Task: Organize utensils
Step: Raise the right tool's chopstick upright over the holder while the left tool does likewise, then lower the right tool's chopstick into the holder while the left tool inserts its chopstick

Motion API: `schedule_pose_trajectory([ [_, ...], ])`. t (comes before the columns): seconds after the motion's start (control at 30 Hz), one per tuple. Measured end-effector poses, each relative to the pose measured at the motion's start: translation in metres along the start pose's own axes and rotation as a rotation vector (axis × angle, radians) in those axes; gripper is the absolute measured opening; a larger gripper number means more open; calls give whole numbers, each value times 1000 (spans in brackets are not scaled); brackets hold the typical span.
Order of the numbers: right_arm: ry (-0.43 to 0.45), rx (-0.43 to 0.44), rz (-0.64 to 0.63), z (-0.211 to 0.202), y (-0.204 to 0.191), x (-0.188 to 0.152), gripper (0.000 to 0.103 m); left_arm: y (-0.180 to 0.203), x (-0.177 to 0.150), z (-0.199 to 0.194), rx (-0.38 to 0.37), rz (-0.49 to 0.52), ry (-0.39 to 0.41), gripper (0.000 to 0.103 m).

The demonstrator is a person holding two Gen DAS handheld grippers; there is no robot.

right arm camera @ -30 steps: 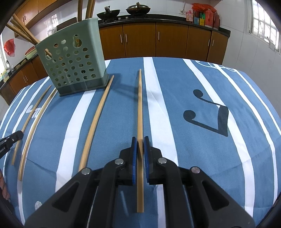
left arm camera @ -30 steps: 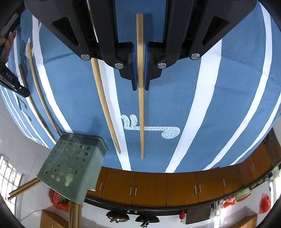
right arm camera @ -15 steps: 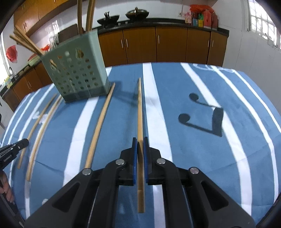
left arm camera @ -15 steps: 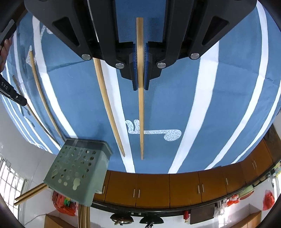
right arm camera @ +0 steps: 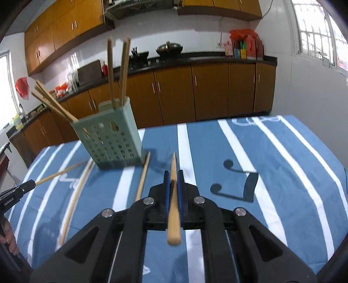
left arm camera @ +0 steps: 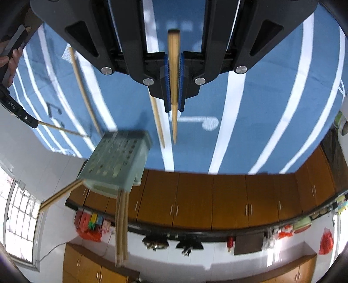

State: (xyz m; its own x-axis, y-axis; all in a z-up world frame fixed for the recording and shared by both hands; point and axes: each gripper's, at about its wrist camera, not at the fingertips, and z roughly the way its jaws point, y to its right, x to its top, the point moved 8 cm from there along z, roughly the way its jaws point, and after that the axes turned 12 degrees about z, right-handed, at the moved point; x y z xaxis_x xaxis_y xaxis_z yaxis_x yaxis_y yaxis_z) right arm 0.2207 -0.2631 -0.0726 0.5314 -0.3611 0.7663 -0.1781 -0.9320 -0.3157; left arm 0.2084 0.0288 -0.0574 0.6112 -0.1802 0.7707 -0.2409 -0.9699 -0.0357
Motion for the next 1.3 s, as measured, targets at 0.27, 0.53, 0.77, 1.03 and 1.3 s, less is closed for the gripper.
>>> schedule_pose_trajectory([
  [0.27,81,40,-5,-23,-16,25,8,-2,34,-23,7,8,92,7],
  [0.53,126,67,-26,-35,-30,40,8,-2,58,-36,15,35,143,7],
  [0.77,164,100,-46,-52,-43,55,8,8,73,-53,-7,73,184,7],
  [1.03,231,251,-15,-93,-70,93,8,25,109,-81,-53,90,289,7],
  [1.3,401,321,-30,-117,-108,136,8,47,167,-101,-53,85,463,7],
])
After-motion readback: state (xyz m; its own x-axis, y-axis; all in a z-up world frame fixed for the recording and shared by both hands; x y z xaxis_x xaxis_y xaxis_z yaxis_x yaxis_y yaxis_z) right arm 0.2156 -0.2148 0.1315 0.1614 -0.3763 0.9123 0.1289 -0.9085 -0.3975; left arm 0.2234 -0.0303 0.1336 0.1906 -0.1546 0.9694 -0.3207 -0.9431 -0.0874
